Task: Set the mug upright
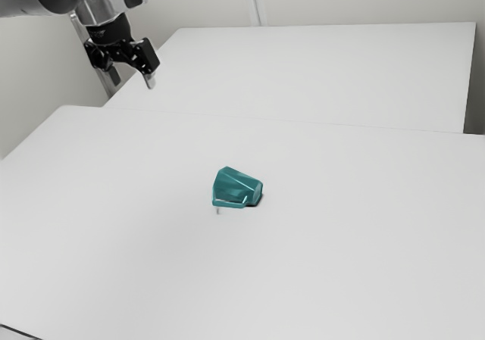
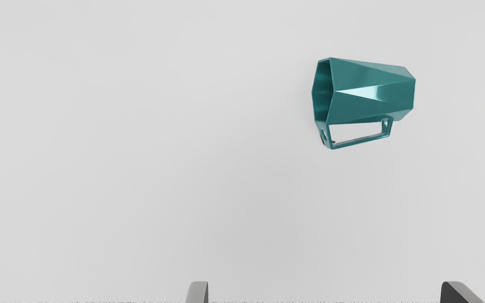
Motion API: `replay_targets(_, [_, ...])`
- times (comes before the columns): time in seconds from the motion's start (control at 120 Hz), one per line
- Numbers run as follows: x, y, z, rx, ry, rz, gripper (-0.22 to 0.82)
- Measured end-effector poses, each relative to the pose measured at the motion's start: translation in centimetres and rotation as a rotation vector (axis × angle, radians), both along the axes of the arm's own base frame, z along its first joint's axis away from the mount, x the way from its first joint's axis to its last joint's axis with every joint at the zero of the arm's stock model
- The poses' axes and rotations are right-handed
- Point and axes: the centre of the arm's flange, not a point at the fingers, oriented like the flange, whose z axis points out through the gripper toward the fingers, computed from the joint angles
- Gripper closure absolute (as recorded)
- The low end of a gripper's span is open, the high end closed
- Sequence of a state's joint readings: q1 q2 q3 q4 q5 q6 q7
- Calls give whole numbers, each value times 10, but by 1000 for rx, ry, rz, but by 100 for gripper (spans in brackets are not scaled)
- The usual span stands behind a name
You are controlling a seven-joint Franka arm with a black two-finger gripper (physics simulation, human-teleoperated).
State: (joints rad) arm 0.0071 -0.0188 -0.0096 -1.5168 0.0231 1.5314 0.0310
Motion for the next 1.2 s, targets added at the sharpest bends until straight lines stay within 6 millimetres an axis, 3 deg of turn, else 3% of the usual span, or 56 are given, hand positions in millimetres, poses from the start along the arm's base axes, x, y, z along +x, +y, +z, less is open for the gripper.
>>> replay_targets(0.267, [-1, -7, 2, -53, -13, -33, 0])
replay_targets(0.342, [2, -10, -20, -130, -7, -51, 0])
replay_targets(0.425, [7, -5, -58, -248, -2, -59, 0])
replay_targets(0.558, [15, 25, -111, -442, -50, -24, 0])
replay_targets(0.833, [15, 111, -176, -640, -228, 63, 0])
replay_targets(0.933, [9, 130, -202, -693, -266, 80, 0])
replay_targets(1.008, [9, 124, -220, -727, -279, 59, 0])
replay_targets(1.142, [17, 76, -256, -792, -260, -34, 0])
replay_targets(1.2, [20, 67, -271, -807, -255, -56, 0])
